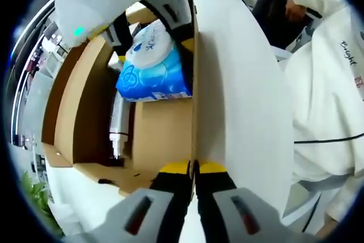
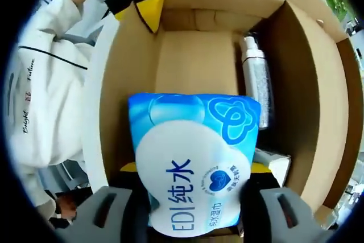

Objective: Operate the shoe box by opening the lid, removing the specified soft item, and placing it in the target area until the item is outside and the box remains undamaged.

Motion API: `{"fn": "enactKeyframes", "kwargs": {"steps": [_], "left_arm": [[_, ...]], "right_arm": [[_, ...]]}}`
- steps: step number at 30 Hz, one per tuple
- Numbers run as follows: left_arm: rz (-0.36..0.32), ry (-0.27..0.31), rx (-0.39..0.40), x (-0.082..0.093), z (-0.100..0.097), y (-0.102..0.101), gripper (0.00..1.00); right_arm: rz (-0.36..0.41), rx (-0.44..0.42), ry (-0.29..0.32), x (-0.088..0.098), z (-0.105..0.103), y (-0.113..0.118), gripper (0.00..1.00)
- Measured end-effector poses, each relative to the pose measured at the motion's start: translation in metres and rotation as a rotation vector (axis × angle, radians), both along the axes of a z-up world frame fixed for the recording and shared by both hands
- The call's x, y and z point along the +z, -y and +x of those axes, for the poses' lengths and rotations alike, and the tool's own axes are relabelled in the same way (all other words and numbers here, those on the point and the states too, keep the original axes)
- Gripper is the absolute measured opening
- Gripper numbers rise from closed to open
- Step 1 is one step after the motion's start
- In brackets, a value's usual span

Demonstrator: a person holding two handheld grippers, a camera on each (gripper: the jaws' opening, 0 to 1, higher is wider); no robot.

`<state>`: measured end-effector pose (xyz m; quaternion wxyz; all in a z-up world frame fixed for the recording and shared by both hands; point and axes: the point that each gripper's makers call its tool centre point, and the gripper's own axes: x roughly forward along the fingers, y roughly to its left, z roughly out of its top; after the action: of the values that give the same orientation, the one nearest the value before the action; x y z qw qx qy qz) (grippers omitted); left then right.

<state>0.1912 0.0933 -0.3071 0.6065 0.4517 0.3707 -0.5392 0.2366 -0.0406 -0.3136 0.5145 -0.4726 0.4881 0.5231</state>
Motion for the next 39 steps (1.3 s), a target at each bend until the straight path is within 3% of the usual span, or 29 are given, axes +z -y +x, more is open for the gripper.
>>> {"fn": "enactKeyframes", "kwargs": {"steps": [3, 4, 6, 10, 13, 21, 26, 39], "left_arm": [[-0.001, 0.001, 0.001, 0.000, 0.000, 0.000, 0.02], [-0.002, 0.001, 0.001, 0.000, 0.000, 0.000, 0.02], [-0.004, 0.004, 0.003, 0.000, 0.000, 0.000, 0.02], [-0.006, 0.009, 0.002, 0.000, 0.000, 0.000, 0.02], [-0.005, 0.005, 0.003, 0.000, 0.000, 0.000, 0.02], [-0.010, 0.007, 0.002, 0.000, 0.000, 0.001, 0.02], [-0.010, 0.007, 0.004, 0.000, 0.001, 0.001, 0.02], [-0.009, 0.011, 0.004, -0.001, 0.000, 0.001, 0.03]], "right_arm": [[-0.015, 0.022, 0.020, 0.007, -0.003, 0.001, 0.63], [-0.013, 0.031, 0.055, 0.011, 0.004, 0.000, 0.63], [-0.004, 0.025, 0.068, 0.015, 0.007, -0.001, 0.63], [-0.002, 0.043, 0.049, 0.026, 0.011, -0.001, 0.63], [-0.009, 0.052, 0.042, 0.024, 0.007, -0.001, 0.63], [-0.065, 0.079, 0.070, 0.034, -0.004, 0.017, 0.63], [-0.051, 0.126, 0.102, 0.040, -0.003, 0.021, 0.63], [-0.024, 0.094, 0.097, 0.060, -0.002, 0.036, 0.63]]}}
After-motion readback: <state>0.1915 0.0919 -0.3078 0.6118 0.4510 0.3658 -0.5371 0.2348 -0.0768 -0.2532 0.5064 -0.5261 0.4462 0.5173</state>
